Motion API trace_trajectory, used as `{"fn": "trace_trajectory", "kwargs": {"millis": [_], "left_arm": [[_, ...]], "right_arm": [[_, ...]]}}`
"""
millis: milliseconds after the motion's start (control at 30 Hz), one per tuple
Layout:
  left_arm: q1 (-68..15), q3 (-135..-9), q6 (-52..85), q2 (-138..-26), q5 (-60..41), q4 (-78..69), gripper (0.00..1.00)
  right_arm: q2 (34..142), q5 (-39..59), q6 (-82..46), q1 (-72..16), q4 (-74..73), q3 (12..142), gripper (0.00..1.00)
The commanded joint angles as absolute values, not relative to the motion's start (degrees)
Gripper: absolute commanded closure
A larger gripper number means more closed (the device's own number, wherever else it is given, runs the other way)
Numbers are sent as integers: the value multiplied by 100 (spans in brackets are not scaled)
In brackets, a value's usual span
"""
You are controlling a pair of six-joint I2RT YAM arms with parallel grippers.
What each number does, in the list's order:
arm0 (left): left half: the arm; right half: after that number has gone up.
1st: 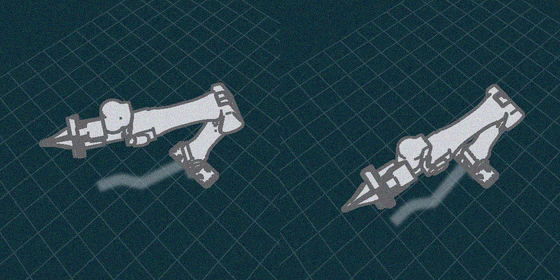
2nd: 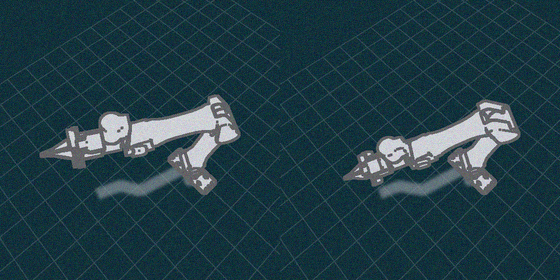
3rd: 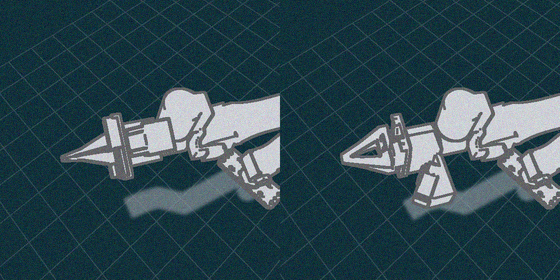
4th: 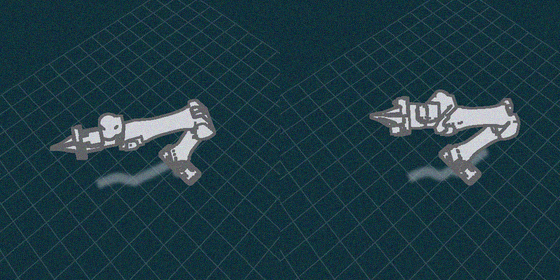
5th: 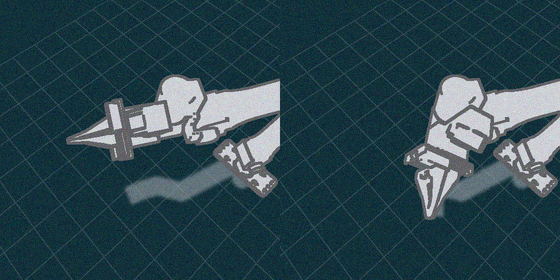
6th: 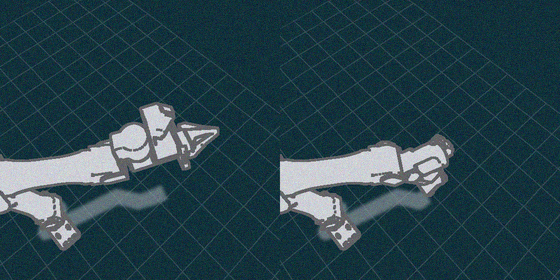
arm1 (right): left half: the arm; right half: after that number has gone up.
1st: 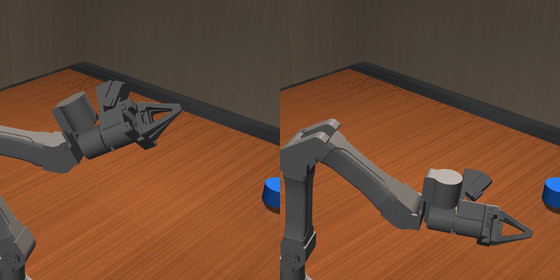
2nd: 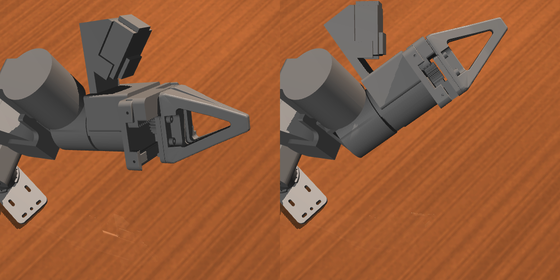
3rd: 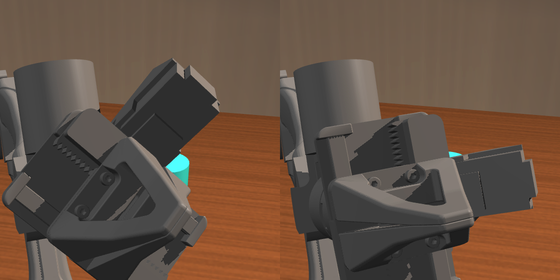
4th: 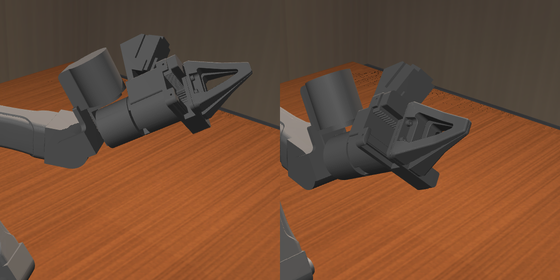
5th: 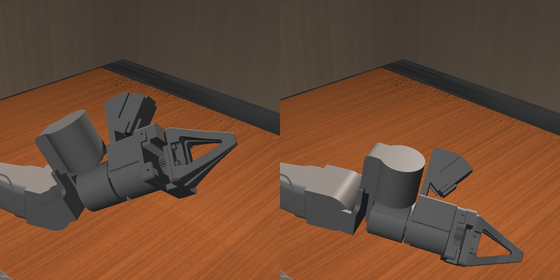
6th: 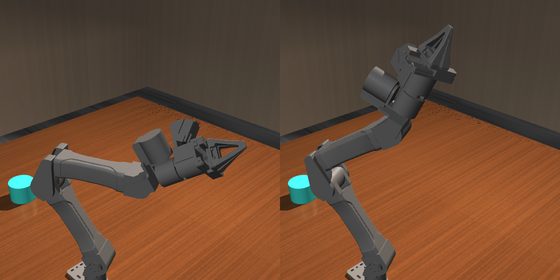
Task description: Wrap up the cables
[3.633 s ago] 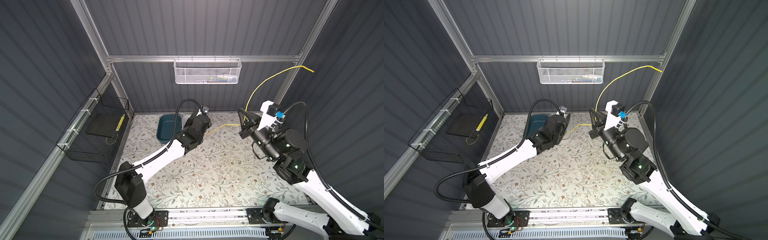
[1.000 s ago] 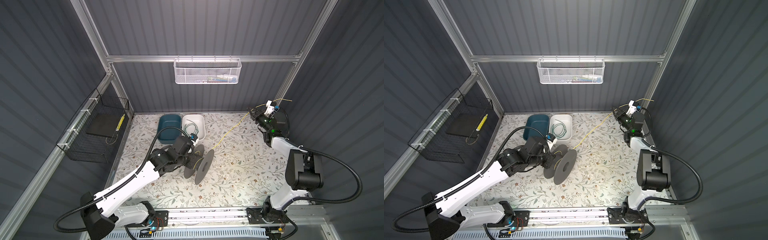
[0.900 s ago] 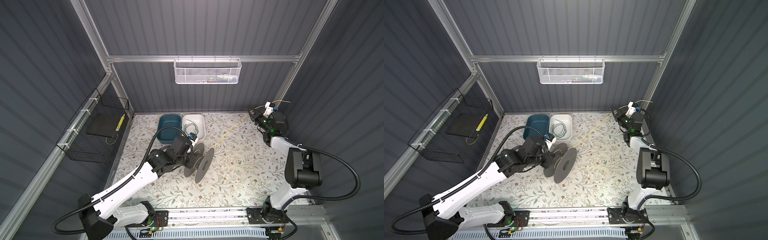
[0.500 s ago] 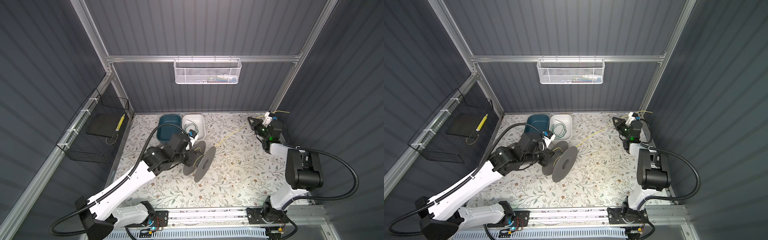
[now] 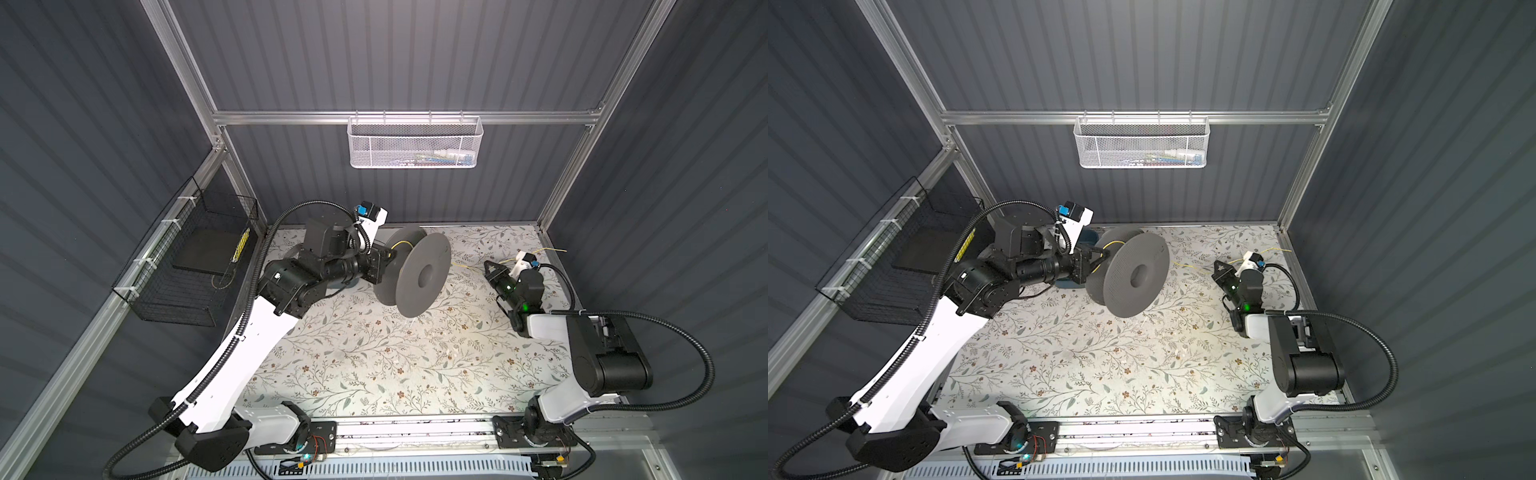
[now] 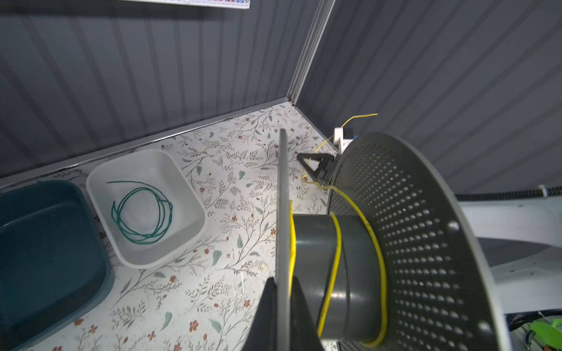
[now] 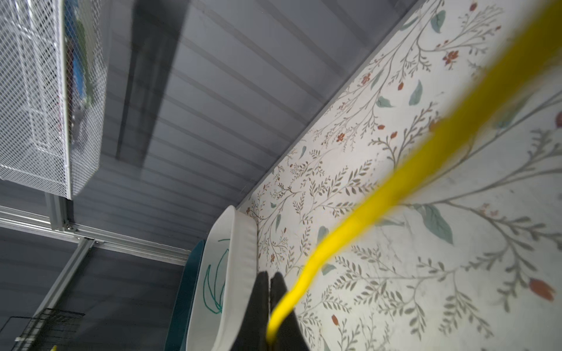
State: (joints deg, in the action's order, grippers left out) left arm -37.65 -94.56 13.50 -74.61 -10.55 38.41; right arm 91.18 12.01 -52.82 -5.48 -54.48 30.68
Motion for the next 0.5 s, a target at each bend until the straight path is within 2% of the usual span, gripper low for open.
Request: {"fn": "trace_trajectory", "kwargs": {"millis": [0,133,467], "left_arm": [[-3593,-9645,1880,-7462,-1007,2452,100],[-3472,-9556,2266,-7595,-484,1811,100],[-3463,-9062,2046,-8302,2103,830,100]], "right_arm": [[8837,646,-4891,-1064,-5625,2804,100],[8595,253,-4719,-1785,-5658,2524,100],[7209,-517,-3875,-3570,-4667,2578,100]]}}
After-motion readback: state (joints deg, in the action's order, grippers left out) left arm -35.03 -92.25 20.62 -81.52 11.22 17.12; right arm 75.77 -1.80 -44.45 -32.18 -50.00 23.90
